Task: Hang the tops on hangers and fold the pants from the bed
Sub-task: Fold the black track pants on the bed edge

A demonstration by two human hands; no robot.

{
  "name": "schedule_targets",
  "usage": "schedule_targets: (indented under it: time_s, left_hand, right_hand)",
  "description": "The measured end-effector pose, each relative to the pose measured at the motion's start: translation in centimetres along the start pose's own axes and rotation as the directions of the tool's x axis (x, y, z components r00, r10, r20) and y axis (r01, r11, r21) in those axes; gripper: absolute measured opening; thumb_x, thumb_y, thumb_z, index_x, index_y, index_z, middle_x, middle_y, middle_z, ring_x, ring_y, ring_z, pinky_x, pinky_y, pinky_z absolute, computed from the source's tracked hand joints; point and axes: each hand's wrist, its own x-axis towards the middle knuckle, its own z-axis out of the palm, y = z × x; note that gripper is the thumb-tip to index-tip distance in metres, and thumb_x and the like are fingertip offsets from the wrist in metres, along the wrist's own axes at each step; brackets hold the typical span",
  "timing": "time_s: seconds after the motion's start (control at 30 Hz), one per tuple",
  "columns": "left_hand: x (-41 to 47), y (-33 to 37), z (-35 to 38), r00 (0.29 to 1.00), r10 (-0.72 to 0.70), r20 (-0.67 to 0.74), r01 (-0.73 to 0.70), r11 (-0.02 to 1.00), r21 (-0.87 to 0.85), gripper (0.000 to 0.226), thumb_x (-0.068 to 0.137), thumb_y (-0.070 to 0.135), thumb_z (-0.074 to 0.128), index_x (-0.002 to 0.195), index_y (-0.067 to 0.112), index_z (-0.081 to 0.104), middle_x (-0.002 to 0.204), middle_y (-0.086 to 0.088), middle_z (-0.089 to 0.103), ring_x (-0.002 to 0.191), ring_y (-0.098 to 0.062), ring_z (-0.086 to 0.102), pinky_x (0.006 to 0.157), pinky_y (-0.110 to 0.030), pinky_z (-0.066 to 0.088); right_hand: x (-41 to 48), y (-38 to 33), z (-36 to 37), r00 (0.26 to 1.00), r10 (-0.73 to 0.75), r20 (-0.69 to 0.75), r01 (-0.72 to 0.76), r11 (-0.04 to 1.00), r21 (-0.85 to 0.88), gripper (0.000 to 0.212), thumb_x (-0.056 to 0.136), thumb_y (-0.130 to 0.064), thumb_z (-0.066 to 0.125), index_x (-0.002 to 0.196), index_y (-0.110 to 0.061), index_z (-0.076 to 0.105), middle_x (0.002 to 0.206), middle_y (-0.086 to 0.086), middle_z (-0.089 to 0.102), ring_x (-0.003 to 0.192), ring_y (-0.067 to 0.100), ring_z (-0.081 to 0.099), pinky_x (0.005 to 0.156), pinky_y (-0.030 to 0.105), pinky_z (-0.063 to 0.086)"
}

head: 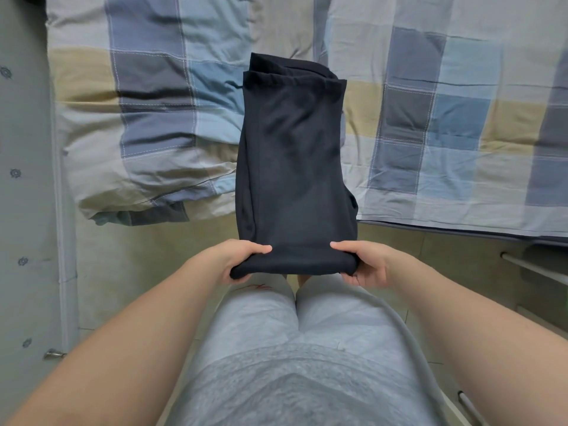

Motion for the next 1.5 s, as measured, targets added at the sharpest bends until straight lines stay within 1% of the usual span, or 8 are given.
schedule_targets:
  time_s: [0.3, 0.5, 0.67, 0.83, 0.97, 1.13, 1.37, 1.5]
  left_hand:
    - [-2.6, 5.7, 0.5, 0.887, 0.356, -0.294, -0.443, 0.834, -0.328, 0.082, 0.087, 0.026, 0.076, 0.154, 0.029, 0.029, 0.128, 0.0, 0.056, 0.09, -0.02, 0.067, 0.042, -0.023, 0.05]
    - [-4.0, 11.1, -0.3, 0.79, 0.52, -0.324, -0.613, 0.665, -0.426, 0.011, 0.095, 0.028, 0.064, 0.106, 0.031, 0.067, 0.122, 0.002, 0.064, 0.112, -0.023, 0.062, 0.061, -0.03, 0.055]
    - [-3.4, 17.0, -0.5, 0.735, 0.636, -0.235, -0.667, 0.617, -0.417, 0.039, 0.1, 0.054, 0.045, 0.126, 0.029, 0.06, 0.115, 0.006, 0.074, 0.113, -0.016, 0.063, 0.082, -0.035, 0.046]
    - [-0.5, 24.2, -0.7, 0.59, 0.753, -0.293, -0.806, 0.574, -0.147, 0.036, 0.095, 0.065, 0.042, 0.115, 0.038, 0.055, 0.112, 0.012, 0.072, 0.108, -0.007, 0.059, 0.101, -0.041, 0.043]
    - [4.4, 26.3, -0.8, 0.406, 0.882, -0.24, -0.838, 0.464, 0.288, 0.088, 0.082, 0.056, 0.063, 0.156, 0.03, 0.023, 0.148, 0.008, 0.051, 0.136, -0.011, 0.046, 0.117, -0.041, 0.034]
    - [11.0, 26.4, -1.4, 0.307, 0.952, 0.006, -0.367, 0.113, 0.923, 0.085, 0.091, 0.064, 0.05, 0.158, 0.042, 0.003, 0.169, 0.007, 0.003, 0.155, -0.022, 0.002, 0.123, -0.051, 0.01]
    - [13.7, 25.3, -1.8, 0.124, 0.985, -0.116, -0.394, 0.156, 0.906, 0.098, 0.08, 0.078, 0.05, 0.158, 0.042, 0.001, 0.169, 0.005, -0.005, 0.154, -0.027, 0.007, 0.122, -0.051, 0.02]
    - [12.8, 25.1, -1.2, 0.295, 0.862, -0.412, -0.582, 0.504, 0.638, 0.127, 0.062, 0.073, 0.076, 0.156, 0.043, -0.005, 0.168, -0.001, 0.008, 0.144, -0.026, 0.037, 0.109, -0.047, 0.039]
  right_hand:
    - [-2.8, -6.1, 2.3, 0.806, -0.534, -0.254, 0.535, 0.842, -0.074, 0.069, 0.085, -0.029, 0.076, 0.146, -0.029, 0.044, 0.124, -0.012, 0.059, 0.099, 0.014, 0.065, 0.068, 0.029, 0.052]
    - [-4.4, -11.7, 3.2, 0.745, -0.638, -0.196, 0.658, 0.751, 0.053, 0.009, 0.089, -0.031, 0.068, 0.085, -0.027, 0.074, 0.097, -0.007, 0.07, 0.096, 0.014, 0.062, 0.07, 0.028, 0.051]
    - [-4.1, -17.5, 4.1, 0.794, -0.593, -0.135, 0.606, 0.757, 0.243, 0.025, 0.098, -0.05, 0.049, 0.108, -0.031, 0.062, 0.115, -0.002, 0.072, 0.111, 0.019, 0.063, 0.092, 0.035, 0.043]
    - [-1.4, -23.9, 5.1, 0.77, -0.635, -0.068, 0.636, 0.755, 0.157, 0.042, 0.093, -0.06, 0.046, 0.127, -0.038, 0.057, 0.124, -0.008, 0.069, 0.133, 0.02, 0.043, 0.106, 0.041, 0.026]
    - [2.9, -27.1, 6.5, 0.685, -0.725, -0.07, 0.72, 0.689, -0.086, 0.059, 0.095, -0.055, 0.051, 0.149, -0.038, 0.034, 0.148, -0.013, 0.048, 0.144, 0.018, 0.035, 0.11, 0.04, 0.029]
    - [10.0, -26.3, 6.2, 0.52, -0.854, 0.007, 0.37, 0.218, -0.903, 0.077, 0.094, -0.061, 0.044, 0.156, -0.046, 0.001, 0.168, -0.008, -0.001, 0.154, 0.028, 0.002, 0.122, 0.052, 0.01]
    - [13.8, -24.9, 4.8, 0.302, -0.948, 0.099, 0.312, 0.0, -0.95, 0.081, 0.092, -0.068, 0.041, 0.156, -0.044, -0.002, 0.167, -0.015, -0.008, 0.154, 0.023, -0.003, 0.12, 0.057, 0.009]
    - [13.6, -24.3, 2.9, 0.363, -0.929, -0.079, 0.489, 0.262, -0.832, 0.099, 0.085, -0.069, 0.057, 0.157, -0.041, -0.005, 0.168, -0.01, -0.002, 0.154, 0.02, 0.003, 0.123, 0.049, 0.011]
